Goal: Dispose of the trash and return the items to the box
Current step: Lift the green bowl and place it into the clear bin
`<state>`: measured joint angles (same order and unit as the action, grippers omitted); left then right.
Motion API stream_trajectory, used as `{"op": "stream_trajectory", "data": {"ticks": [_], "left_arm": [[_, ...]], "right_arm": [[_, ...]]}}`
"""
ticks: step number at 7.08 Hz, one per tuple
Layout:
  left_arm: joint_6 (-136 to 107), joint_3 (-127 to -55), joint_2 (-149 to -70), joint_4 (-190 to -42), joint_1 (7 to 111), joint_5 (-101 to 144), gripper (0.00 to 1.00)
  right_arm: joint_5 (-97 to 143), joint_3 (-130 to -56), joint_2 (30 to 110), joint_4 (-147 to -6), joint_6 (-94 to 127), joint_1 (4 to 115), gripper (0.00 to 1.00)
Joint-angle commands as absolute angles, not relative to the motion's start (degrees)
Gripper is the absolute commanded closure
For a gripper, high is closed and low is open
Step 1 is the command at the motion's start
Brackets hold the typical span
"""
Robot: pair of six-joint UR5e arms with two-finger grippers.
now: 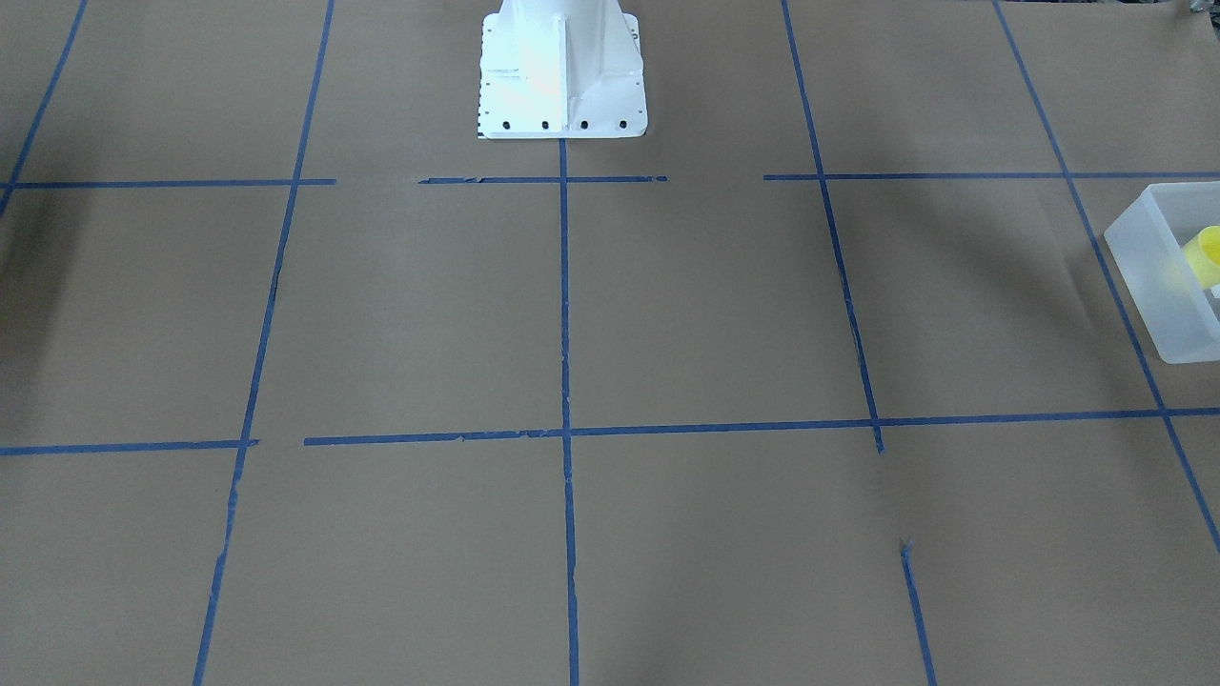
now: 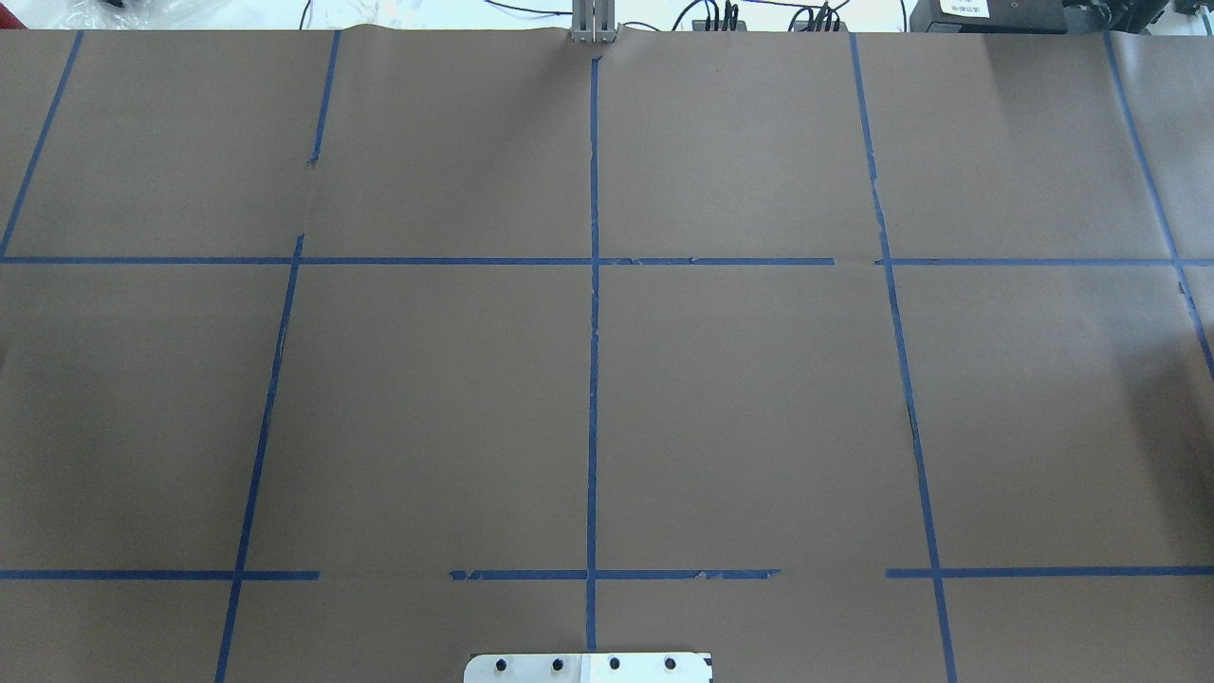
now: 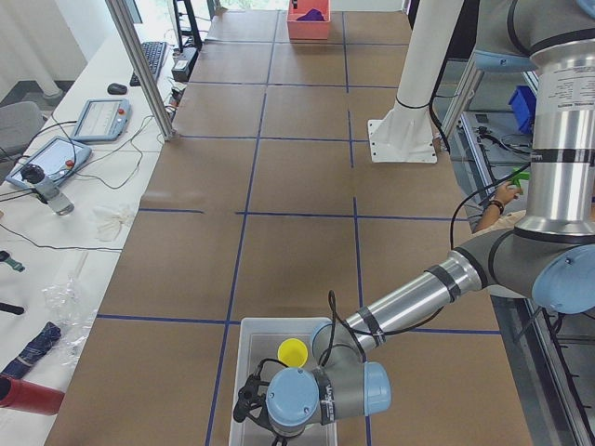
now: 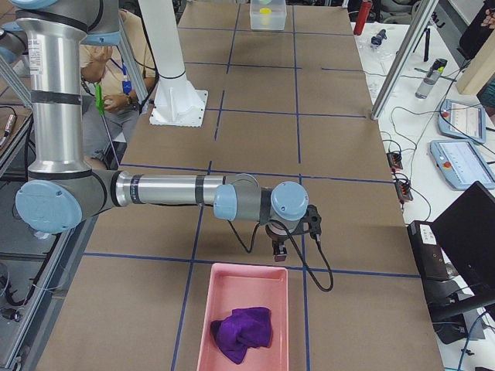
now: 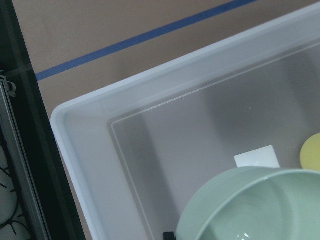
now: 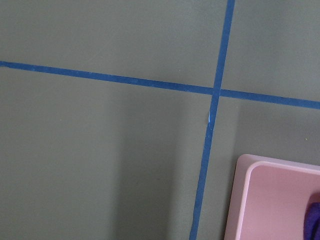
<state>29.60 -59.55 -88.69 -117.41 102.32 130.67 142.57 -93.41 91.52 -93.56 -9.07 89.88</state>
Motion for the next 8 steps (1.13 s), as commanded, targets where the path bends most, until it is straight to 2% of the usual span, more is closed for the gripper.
{"op": "stream_trajectory", "data": {"ticks": [1, 3, 4, 5, 6, 7, 8], "left_arm": [[27.8, -55.8, -88.9, -119.8, 102.3, 131.0, 1.0], [27.8, -54.1, -89.0, -119.8, 102.2, 133.1, 1.0], [27.8, -54.4, -89.0, -120.0, 102.2, 133.1, 0.32], [27.8, -55.0, -89.0, -121.5, 102.2, 132.9, 0.0], [27.4, -61.9, -88.7, -121.0, 102.1, 132.5, 0.0], [23.9, -73.0, -87.9, -116.9, 101.8, 132.2, 0.0], [23.7, -83.4, -88.7, -104.5, 101.7, 129.8, 0.0]], "right_arm": [[143.1, -92.1, 91.5, -93.5, -9.1, 89.3, 0.0], [143.6, -91.5, 91.5, -93.4, -9.2, 88.7, 0.0], [143.6, -91.4, 91.4, -93.3, -9.1, 88.7, 0.0], [143.6, -91.2, 91.4, -93.3, -9.1, 88.7, 0.0], [143.6, -91.4, 91.1, -93.3, -9.1, 88.7, 0.0], [143.6, -92.0, 89.8, -93.3, -5.9, 88.6, 0.0], [143.2, -93.5, 89.4, -93.3, -4.2, 88.6, 0.0]]}}
